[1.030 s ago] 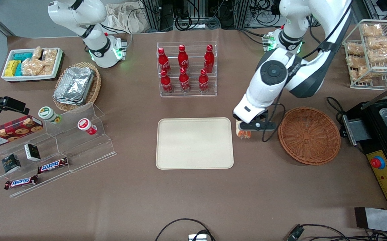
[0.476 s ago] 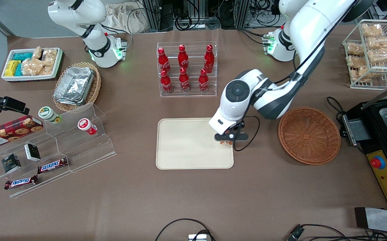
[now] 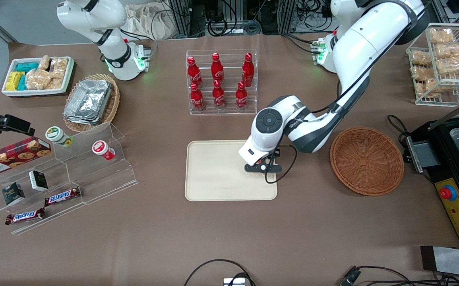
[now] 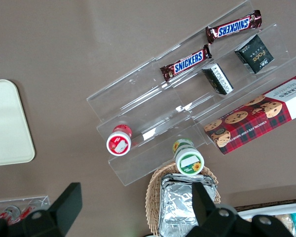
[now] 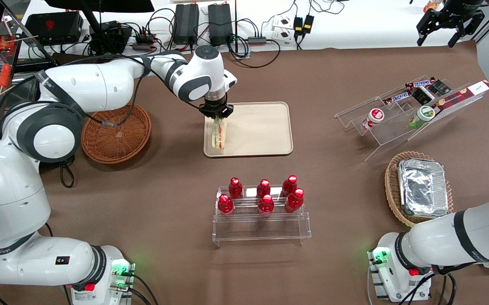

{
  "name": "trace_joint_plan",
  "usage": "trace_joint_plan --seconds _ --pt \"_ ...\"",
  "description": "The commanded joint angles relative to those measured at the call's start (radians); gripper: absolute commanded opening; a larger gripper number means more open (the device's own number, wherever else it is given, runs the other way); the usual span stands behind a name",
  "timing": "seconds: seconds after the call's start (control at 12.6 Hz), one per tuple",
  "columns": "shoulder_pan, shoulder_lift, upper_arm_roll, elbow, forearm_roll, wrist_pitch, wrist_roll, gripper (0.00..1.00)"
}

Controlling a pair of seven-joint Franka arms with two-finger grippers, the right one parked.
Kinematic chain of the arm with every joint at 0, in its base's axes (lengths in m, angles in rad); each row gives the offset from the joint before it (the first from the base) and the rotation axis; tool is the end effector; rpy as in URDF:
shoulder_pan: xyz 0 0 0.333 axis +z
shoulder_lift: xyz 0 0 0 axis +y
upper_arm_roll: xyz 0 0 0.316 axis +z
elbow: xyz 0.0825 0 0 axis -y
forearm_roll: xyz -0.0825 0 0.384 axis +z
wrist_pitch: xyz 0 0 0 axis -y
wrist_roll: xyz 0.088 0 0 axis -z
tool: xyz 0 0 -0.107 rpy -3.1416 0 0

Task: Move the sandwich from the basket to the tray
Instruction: 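Lift the sandwich and carry it over the beige tray, then lower the sandwich onto the tray and open the left gripper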

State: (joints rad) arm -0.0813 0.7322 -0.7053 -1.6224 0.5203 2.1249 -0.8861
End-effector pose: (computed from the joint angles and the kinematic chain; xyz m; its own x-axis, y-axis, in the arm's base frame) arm 0.5406 -0.4168 0.2661 0.9973 -0.0661 -0.0308 -0.0664 -0.9978 -0.0064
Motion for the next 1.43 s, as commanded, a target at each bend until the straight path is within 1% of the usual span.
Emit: trace_joint_plan --seconds 0.0,0.24,0.48,0.55,0.63,0.71,0.79,0.87,1.03,1.11,1.35 --pt "-0.046 0.045 0.023 0.049 0.044 -0.003 -0.022 0.20" --pt "-0.051 0.070 0.024 0.052 0.064 0.029 -0.048 0.20" --pt "-0.051 0.087 0.024 0.052 0.107 0.029 -0.086 0.23" --pt "-0.051 0.087 0.024 0.053 0.109 0.029 -0.089 0.34" --pt "-0.051 0.087 0.023 0.053 0.107 0.027 -0.096 0.60" --pt "-0.051 0.084 0.023 0.053 0.109 0.027 -0.108 0.70" --pt "-0.049 0.084 0.023 0.053 0.109 0.027 -0.120 0.78" --pt "-0.046 0.079 0.023 0.062 0.106 0.027 -0.132 0.81" --pt "-0.038 0.075 0.023 0.104 0.090 0.015 -0.137 0.94" --pt "-0.035 0.070 0.021 0.108 0.089 -0.003 -0.137 0.97" --pt "-0.019 0.052 0.017 0.130 0.084 -0.077 -0.139 1.00"
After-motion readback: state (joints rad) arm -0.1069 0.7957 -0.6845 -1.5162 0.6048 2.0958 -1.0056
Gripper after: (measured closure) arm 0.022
